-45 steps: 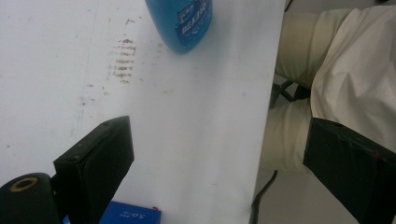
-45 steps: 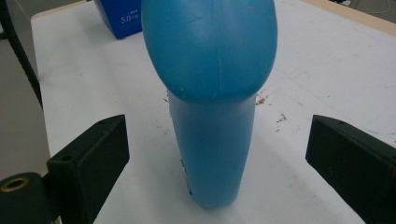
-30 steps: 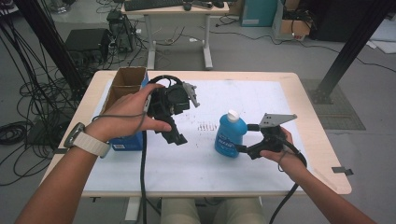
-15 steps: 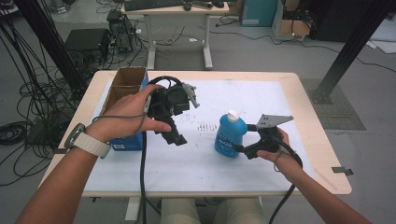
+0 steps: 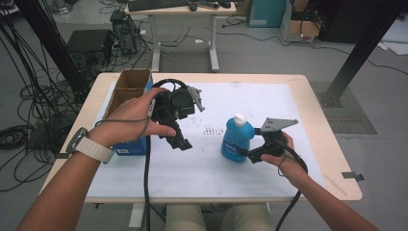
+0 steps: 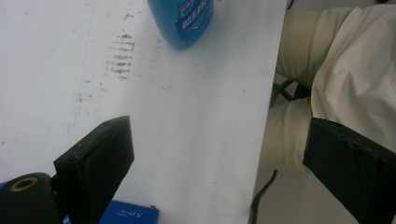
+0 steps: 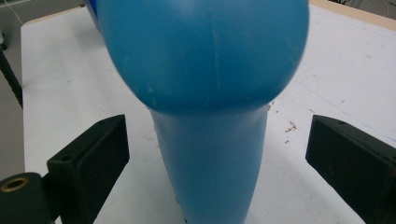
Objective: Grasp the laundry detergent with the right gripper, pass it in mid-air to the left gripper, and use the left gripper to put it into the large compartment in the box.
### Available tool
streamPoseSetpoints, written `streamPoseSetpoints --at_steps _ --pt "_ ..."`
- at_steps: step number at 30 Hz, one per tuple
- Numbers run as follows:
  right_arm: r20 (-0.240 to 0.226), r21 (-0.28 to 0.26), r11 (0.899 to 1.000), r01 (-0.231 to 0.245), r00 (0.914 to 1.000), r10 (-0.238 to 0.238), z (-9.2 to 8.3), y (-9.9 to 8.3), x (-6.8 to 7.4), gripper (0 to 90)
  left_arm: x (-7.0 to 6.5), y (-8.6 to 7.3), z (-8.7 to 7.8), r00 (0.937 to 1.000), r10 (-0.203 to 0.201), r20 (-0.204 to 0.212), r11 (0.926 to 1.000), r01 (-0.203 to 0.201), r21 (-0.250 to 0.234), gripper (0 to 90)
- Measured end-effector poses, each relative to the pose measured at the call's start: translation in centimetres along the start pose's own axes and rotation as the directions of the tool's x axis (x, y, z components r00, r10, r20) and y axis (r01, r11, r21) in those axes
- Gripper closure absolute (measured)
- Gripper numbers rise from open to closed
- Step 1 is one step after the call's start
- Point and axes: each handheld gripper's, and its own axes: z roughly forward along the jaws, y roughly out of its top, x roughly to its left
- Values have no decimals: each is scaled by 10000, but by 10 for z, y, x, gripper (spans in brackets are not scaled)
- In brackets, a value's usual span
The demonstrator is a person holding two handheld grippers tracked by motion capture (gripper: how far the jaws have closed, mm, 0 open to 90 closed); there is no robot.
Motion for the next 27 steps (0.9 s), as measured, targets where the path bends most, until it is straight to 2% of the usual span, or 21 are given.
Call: streamPoseSetpoints --at_steps 3,11,27 --pt "-15 -109 9999 91 10000 -91 2 0 -1 61 0 0 0 10000 6 1 10000 -6 -23 89" --pt "-85 -271 9996 -29 10000 27 6 -1 0 64 1 -1 1 10000 -4 13 10000 4 -37 89" --pt "20 -442 9990 29 10000 -28 12 -5 0 68 1 -2 3 9999 -84 73 9998 85 -163 90"
